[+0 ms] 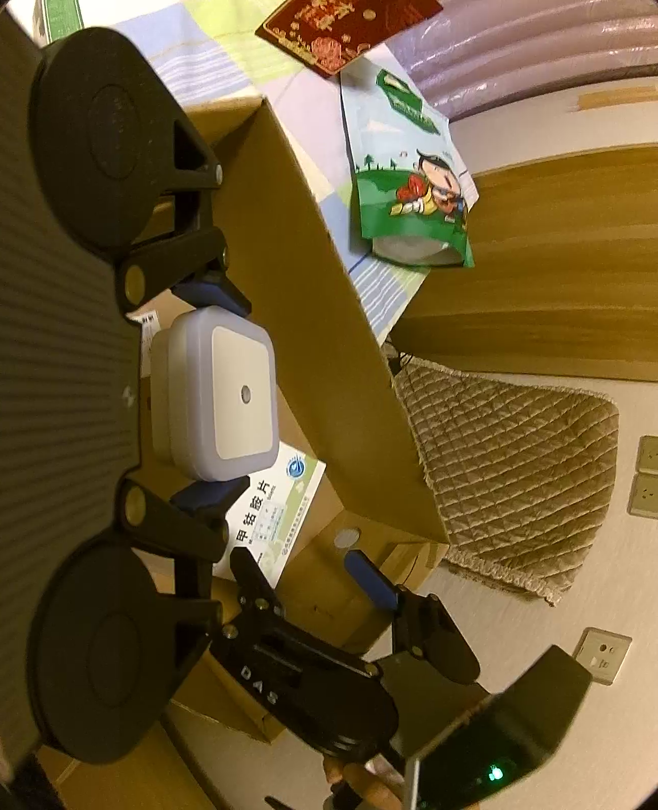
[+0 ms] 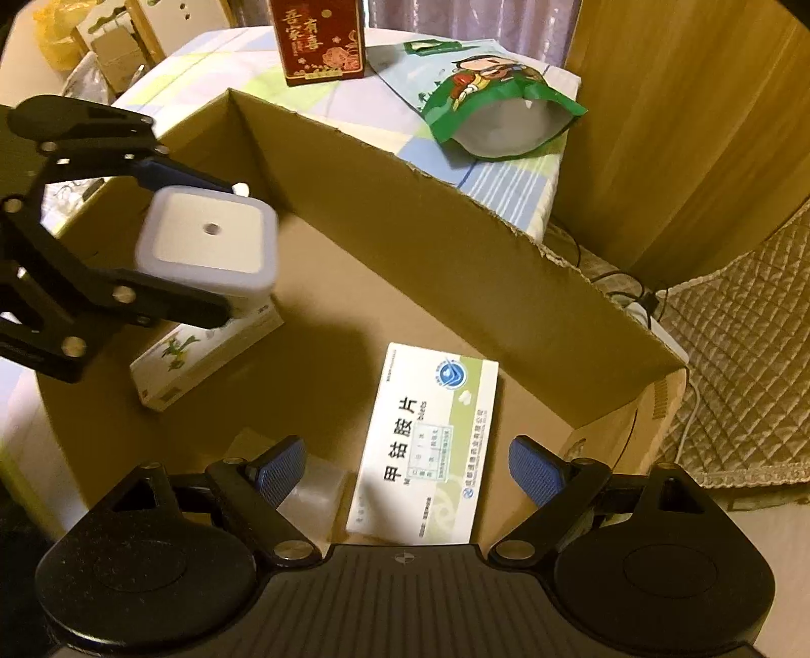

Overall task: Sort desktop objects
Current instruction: 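Open the right gripper to drop the medicine box while the left releases the night-light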

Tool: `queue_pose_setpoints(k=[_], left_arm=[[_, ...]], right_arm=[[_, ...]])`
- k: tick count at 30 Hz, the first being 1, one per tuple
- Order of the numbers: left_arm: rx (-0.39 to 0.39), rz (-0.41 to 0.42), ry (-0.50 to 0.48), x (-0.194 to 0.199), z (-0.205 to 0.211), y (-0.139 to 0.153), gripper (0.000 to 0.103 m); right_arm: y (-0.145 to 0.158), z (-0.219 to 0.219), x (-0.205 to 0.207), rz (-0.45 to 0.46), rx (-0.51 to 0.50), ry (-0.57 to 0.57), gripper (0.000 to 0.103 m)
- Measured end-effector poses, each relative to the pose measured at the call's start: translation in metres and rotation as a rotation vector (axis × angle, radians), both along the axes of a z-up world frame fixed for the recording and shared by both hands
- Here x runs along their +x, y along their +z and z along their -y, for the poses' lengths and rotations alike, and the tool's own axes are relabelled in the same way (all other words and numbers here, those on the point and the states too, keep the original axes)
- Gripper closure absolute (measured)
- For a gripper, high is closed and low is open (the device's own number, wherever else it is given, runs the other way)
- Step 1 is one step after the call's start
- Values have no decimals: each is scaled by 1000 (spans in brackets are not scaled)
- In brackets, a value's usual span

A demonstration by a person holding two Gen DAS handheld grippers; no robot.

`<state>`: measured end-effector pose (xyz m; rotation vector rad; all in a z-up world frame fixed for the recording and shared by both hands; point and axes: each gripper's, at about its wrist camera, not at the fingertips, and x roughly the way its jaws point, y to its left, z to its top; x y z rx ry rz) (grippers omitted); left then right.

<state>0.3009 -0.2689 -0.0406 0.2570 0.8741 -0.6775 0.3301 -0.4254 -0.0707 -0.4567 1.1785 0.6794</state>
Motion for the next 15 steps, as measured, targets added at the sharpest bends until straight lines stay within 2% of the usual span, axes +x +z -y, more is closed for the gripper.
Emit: queue_pose_setpoints(k=[8,15], left_arm=[[42,-42,-33,4,18,-17,41],[99,-82,-50,11,37,-36,41]], right_arm=[[8,8,-11,-13,-2,-9,13],[24,22,-21,1,45,-50,13]])
